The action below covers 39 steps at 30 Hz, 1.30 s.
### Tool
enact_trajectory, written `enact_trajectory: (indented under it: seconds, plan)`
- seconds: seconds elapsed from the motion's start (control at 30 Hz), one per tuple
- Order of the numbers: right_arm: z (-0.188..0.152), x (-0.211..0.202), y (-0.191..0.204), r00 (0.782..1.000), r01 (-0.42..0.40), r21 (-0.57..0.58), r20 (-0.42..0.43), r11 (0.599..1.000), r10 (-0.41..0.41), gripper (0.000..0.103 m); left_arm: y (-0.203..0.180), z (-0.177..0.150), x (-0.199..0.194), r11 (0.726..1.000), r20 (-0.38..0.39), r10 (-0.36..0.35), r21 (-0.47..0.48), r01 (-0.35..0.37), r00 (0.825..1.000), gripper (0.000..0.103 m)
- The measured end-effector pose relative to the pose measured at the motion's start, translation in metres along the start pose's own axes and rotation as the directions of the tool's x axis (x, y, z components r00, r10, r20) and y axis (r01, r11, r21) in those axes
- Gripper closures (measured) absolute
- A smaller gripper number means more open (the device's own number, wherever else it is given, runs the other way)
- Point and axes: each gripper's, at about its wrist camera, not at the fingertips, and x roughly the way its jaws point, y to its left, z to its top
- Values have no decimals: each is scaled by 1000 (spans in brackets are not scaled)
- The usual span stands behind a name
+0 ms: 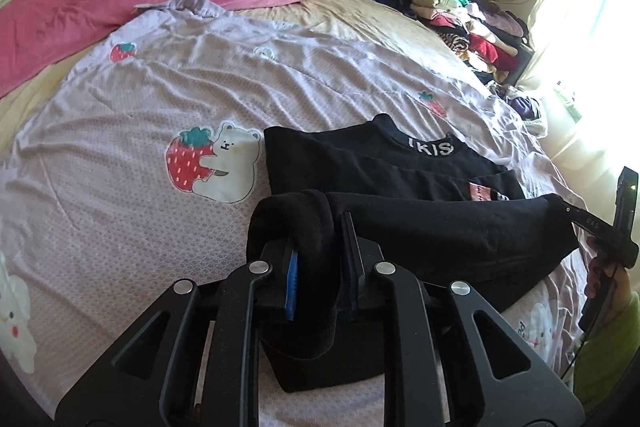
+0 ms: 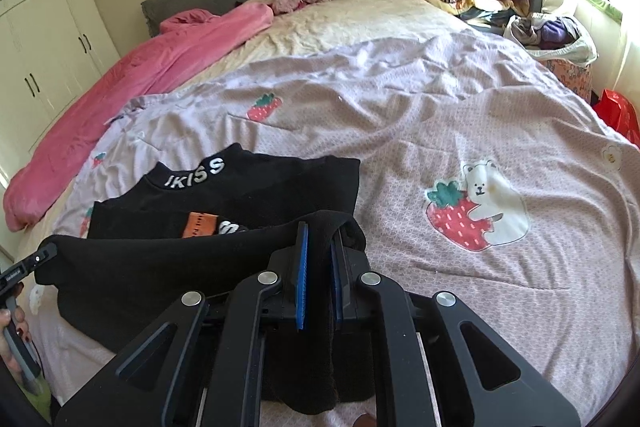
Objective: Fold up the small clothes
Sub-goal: 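Lift the hem with both grippers and fold it toward the collar, then open both grippers and release the folded hem on the shirt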
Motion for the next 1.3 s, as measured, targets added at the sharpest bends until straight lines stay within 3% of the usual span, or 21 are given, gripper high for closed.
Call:
enact_trajectory:
  seconds: [0.1,0.2,0.33,0.43,0.67,0.93,1.0,1.3]
  plan:
    - [1,6,-2,1000,-7,-4,-13,1000,7,92,0,1,4,1000,5,1,6,-1,1000,90]
    - [1,8,-3,999,-28,3,-24,1000,28,84,-1,0,2,1000,22,-27,5,27,999,80]
    - [-2,-5,-3,999,-51,5,-2,999,51,58,-7,-5,-7,998,54,-62,7,62,997,66]
    - [-8,-19,-6,997,-71,17,11,997,71,58,-12,-10,-20,998,90,-67,21,65,994,57]
    - [-32,-46,-4,995,-96,15,19,995,95,56,-10,-27,-51,995,146,-98,21,96,985,50]
    - [-56,-57,15,992,-130,-22,1,991,130,52,-6,-56,-50,995,68,-97,18,96,993,43]
    - [-58,-55,17,992,-128,-20,-7,992,128,47,-3,-55,-47,995,60,-104,7,103,993,43]
    - [-51,-36,10,991,-130,24,-29,991,131,49,-9,-36,-17,990,6,-135,-29,135,991,43]
